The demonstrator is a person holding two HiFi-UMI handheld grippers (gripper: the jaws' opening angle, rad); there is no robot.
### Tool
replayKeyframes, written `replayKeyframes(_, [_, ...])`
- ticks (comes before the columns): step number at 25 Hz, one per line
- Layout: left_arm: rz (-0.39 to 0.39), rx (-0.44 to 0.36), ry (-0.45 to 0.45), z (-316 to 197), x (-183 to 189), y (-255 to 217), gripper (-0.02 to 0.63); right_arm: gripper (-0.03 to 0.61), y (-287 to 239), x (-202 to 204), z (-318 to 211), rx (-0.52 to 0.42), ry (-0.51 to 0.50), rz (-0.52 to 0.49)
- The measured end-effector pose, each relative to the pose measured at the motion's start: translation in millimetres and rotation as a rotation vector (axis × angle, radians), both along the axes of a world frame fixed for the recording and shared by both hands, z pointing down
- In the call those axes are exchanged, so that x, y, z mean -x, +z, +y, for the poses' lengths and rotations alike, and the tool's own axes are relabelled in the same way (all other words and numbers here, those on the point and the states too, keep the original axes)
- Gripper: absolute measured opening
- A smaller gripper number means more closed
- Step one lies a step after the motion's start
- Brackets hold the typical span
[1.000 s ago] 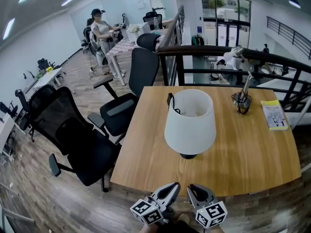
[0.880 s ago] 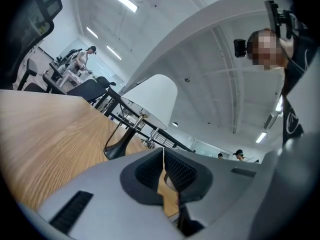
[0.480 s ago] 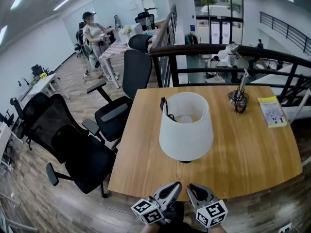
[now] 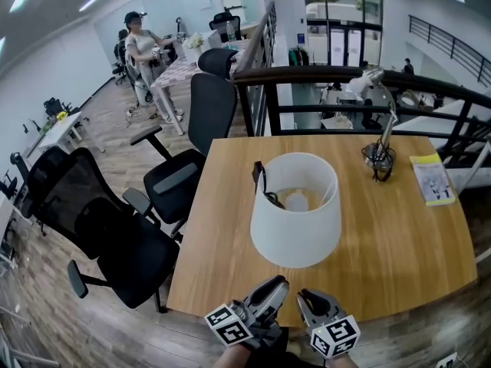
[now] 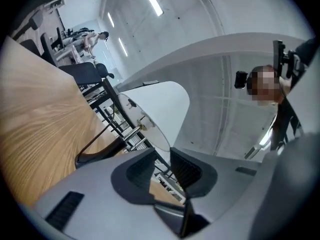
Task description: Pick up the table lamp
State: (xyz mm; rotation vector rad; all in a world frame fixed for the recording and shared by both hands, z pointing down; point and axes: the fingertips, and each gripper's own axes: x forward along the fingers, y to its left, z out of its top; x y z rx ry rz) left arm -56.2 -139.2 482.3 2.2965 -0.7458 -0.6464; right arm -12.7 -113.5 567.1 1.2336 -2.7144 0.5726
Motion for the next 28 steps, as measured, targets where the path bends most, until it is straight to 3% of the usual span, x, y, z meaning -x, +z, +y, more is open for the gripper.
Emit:
replayKeyframes(1, [0.019,-0.01,0.017,-3,-1,-3,0.104,0.06,1,1,-3,0.003,0.0,0.001])
replayKeyframes(2, [0.039,-0.02,0.033,-6,-2,-6,0.11,0.058,2,1,-6,0.007,-0.001,0.001])
replayKeyframes(8, [0.212,-0.044,0.09,-23,4,-17,0.126,0.06,11,3,-16,0.03,0.006,0.005])
replayKeyframes(18, [0.4,-0.111,0.197,-38,5,-35,0.129,0.06,24,-1,-25,0.065,0.023,0.02])
replayKeyframes(23, [0.534,-0.15,0.228,-45,9,-46,0.129,0.058,29,-5,-31,0.079,0.035,0.026])
replayKeyframes(28, [0.572,-0.18,0.288,-47,1,-55,0.121,0.058,34,-6,-35,0.089,0.042,0.027])
